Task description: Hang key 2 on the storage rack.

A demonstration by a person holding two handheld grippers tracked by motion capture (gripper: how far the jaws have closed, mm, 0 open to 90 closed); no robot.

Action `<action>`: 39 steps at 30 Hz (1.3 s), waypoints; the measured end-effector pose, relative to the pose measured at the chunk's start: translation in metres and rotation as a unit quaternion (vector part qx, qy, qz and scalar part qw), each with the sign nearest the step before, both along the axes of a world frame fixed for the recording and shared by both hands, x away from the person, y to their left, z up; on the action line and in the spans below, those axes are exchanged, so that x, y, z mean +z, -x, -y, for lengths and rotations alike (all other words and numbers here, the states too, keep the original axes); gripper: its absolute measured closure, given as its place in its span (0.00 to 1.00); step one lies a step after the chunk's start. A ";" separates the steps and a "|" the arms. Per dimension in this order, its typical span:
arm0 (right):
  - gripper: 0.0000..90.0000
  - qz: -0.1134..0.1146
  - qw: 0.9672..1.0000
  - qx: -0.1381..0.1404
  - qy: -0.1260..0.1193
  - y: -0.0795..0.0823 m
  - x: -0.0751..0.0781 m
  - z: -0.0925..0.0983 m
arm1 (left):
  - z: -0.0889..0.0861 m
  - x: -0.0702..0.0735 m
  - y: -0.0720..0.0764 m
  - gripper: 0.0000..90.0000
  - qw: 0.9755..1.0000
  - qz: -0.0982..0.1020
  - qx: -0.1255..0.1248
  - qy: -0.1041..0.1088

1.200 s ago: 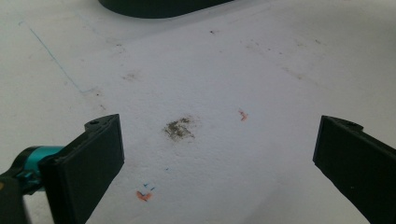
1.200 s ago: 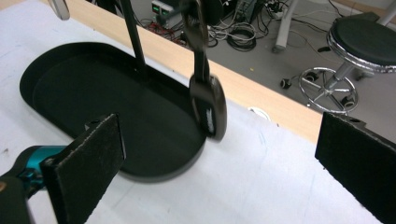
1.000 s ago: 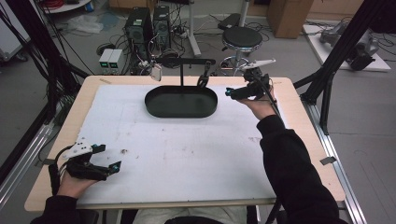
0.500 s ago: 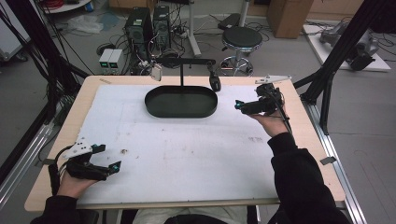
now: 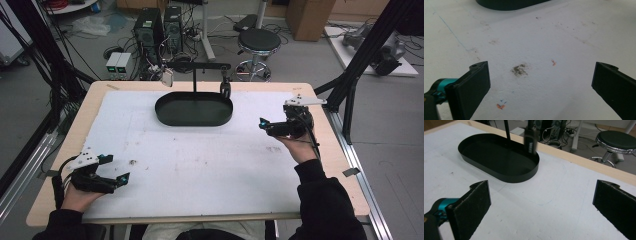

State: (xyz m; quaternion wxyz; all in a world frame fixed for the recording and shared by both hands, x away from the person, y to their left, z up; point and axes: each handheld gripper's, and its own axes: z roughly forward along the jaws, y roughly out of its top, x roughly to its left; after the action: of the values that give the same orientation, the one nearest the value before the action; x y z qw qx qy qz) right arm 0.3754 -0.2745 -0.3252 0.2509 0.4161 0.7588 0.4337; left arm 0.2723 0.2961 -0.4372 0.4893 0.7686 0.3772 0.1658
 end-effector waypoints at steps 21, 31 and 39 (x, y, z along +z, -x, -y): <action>0.01 0.016 0.998 0.008 -0.056 0.046 -0.046 0.028 | 0.001 -0.001 0.000 0.03 1.000 -0.002 -0.004 -0.005; 0.01 0.002 0.997 0.019 -0.071 0.060 -0.067 0.028 | 0.003 -0.001 0.000 0.03 1.000 -0.003 -0.006 -0.009; 0.01 -0.018 0.997 0.026 -0.067 0.067 -0.085 0.029 | 0.003 -0.001 0.001 0.03 1.000 -0.003 -0.008 -0.010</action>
State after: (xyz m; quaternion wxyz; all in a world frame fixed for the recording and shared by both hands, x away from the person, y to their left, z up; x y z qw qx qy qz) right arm 0.3079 -0.3037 -0.4106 0.1980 0.4199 0.7429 0.4822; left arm 0.2717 0.2926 -0.4385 0.4813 0.7772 0.3709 0.1634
